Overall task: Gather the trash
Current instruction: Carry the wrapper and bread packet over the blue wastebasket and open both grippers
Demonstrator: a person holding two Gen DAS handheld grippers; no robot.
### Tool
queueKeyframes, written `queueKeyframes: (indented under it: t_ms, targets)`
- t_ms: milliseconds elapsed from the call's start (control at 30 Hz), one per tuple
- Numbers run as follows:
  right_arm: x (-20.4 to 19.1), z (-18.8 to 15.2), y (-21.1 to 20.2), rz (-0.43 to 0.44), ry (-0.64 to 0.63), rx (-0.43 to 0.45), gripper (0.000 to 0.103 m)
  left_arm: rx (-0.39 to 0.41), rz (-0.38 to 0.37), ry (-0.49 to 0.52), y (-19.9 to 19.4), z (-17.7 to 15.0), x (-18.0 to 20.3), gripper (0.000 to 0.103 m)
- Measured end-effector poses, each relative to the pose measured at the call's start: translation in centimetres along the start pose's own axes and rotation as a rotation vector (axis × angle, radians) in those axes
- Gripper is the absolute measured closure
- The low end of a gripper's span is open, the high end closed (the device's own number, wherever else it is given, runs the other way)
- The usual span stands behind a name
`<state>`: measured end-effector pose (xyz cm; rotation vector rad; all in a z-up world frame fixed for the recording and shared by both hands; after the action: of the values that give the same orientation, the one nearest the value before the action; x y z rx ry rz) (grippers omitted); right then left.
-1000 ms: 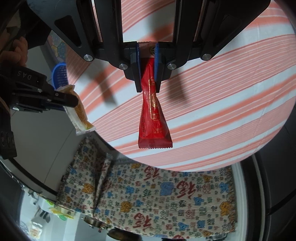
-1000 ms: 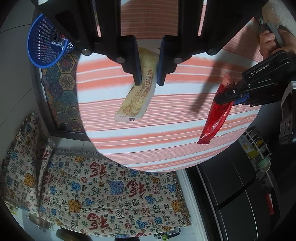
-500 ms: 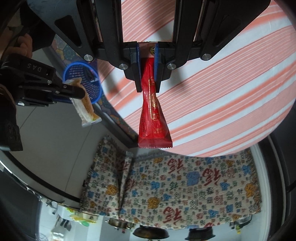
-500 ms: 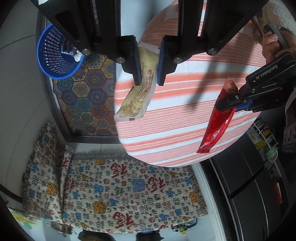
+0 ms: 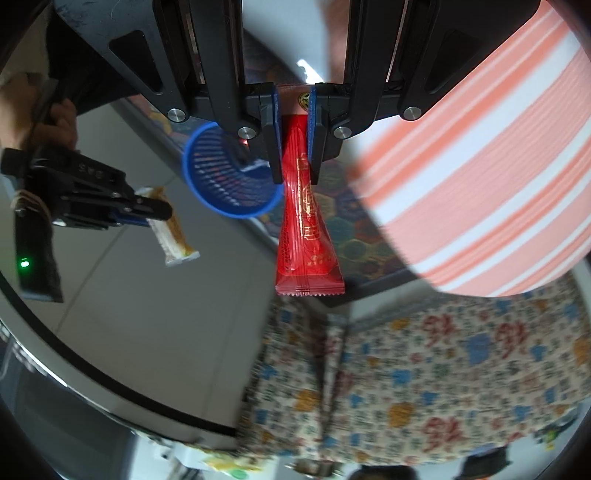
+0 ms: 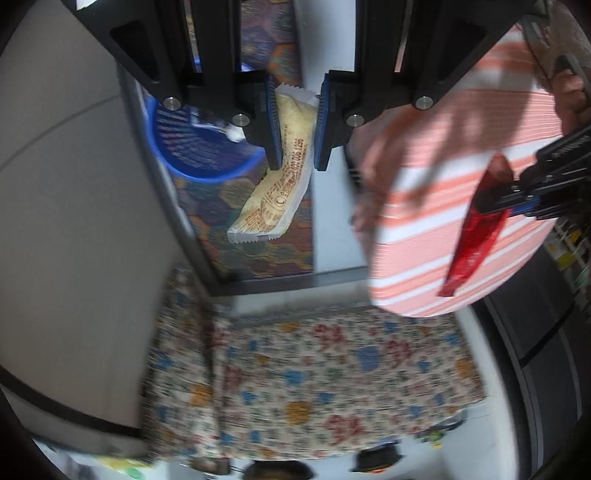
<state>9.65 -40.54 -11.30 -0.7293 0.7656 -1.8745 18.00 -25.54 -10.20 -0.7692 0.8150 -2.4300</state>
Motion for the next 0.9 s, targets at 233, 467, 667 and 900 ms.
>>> queueKeyframes:
  t_ms: [233, 467, 667, 900]
  targets:
    - [6.8, -2.8, 4.7, -0.011, 0.055, -0.07, 0.085, -0.063, -0.11, -0.006, 7.3, 1.2, 3.3, 0.094]
    - [10.2, -4.8, 9.2, 0.017, 0.097, -0.113, 0.085, -0.124, -0.145, -0.006, 14.8, 0.8, 4.7, 0.093]
    - [11.7, -6.0, 12.8, 0.018, 0.09, -0.139, 0.085, -0.158, -0.174, -0.018, 19.7, 0.8, 4.8, 0.092]
    - [12.4, -8.4, 18.7, 0.031, 0.129, -0.196, 0.03, -0.168, -0.136, -0.066, 24.9, 1.0, 3.1, 0.023]
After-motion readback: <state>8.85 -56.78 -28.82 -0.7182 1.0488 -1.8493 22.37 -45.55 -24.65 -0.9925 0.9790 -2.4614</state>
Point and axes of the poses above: each gripper's, at about its wrist camera, not at the fingertips, and y roughly the way its jaws point, x to its right, z to its top, the point moved 2 cm from there along y, roughly the way its jaws point, and after that the axes turned 14 degrees about -z, right-handed, at the moved point
